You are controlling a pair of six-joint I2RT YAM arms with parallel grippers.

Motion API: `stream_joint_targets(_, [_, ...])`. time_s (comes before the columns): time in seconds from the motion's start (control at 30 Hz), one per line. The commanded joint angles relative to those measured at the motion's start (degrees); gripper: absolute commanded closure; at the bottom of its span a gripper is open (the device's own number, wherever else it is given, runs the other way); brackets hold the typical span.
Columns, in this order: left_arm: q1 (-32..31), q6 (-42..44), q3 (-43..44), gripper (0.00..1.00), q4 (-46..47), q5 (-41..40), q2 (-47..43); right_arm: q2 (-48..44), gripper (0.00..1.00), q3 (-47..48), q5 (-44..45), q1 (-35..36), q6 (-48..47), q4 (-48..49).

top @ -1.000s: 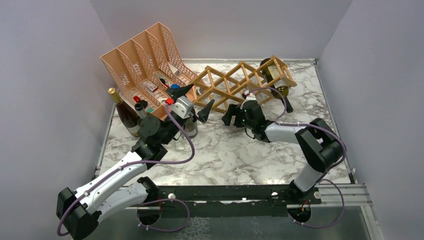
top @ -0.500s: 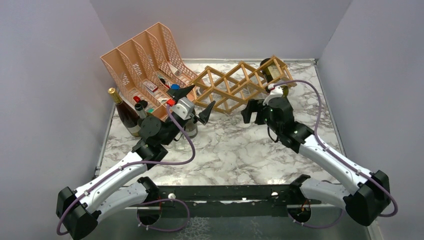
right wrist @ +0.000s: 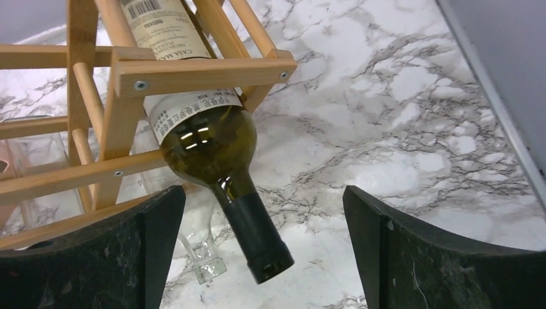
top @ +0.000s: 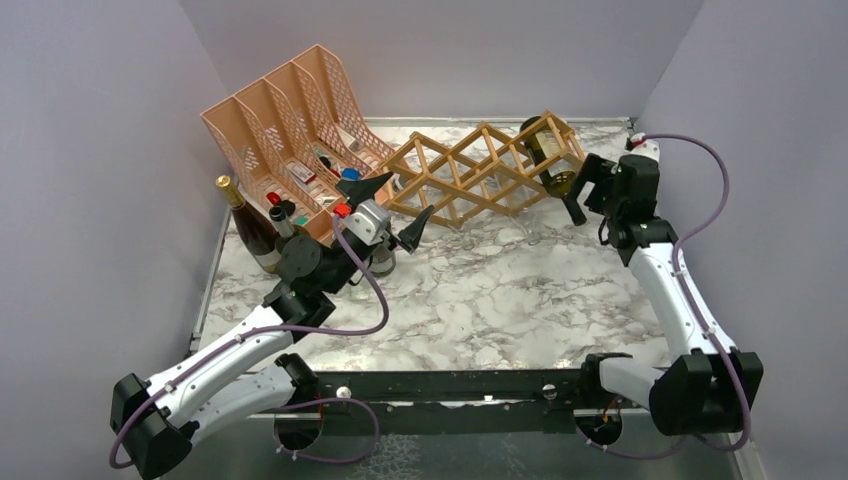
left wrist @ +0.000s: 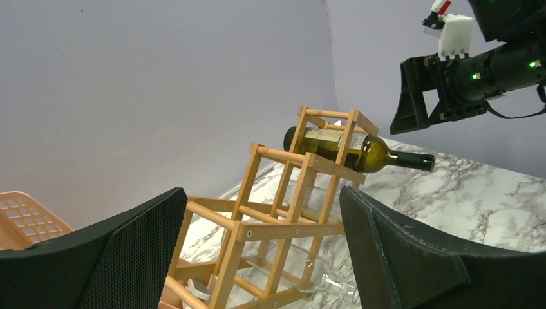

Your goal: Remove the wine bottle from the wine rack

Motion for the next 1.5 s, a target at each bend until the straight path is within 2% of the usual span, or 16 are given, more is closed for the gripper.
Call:
stream_joint_targets(0.0, [-0.7,0.5,-0.3,0.05,1.7,-1.1,-0.9,3.9,0.06,-0.1,-15.2,-4.8,0.1,4.7])
stream_joint_targets(0.17, [-1.1,0.8,-0.4,0.05,1.7,-1.1,-1.0,9.4,0.11,-1.2,-31.7,-9.1,0.4,11.6])
stream_joint_targets(0.23, [-1.2,1.0,-0.4,0.05,1.7,-1.3,-0.8,11.3,0.14,-0.7,-33.8,-9.4,0.0,11.9])
stream_joint_targets(0.3, [-1.3,1.3,-0.5,0.05,1.7,-1.3,-0.8,12.6,0.22,-0.3,-34.9,-9.8,0.0,11.6])
stream_joint_targets(0.47, [-1.5,1.5,-0.5,0.05,1.7,-1.2,-0.7,15.1,0.26,0.3,-39.2,-10.7,-1.1,11.0])
stream_joint_targets(0.77, [-1.8,1.8,-0.6,0.04,1.7,-0.8,-0.4,19.7,0.42,2.5,-45.1,-11.4,-1.9,9.2])
stream_joint_targets(0.9, [-1.9,2.1,-0.7,0.04,1.7,-1.6,-0.5,18.5,0.47,1.6,-46.0,-11.4,-1.7,10.5])
stream_joint_targets(1.03, [-2.0,2.1,-0.6,0.04,1.7,-1.3,-0.6,17.6,0.61,1.3,-43.5,-11.4,-1.7,9.7])
stream_joint_targets(1.13, [-2.1,2.3,-0.7,0.04,1.7,-1.4,-0.7,16.4,0.68,0.6,-42.6,-11.4,-1.4,9.1])
stream_joint_targets(1.23, [-2.2,2.5,-0.7,0.04,1.7,-1.5,-0.7,13.5,0.74,-1.5,-42.6,-11.4,-1.1,10.2])
stream_joint_targets(1.47, [-2.8,2.6,-0.7,0.04,1.7,-1.5,-0.7,4.9,0.86,-9.0,-36.8,-11.4,-0.7,13.5])
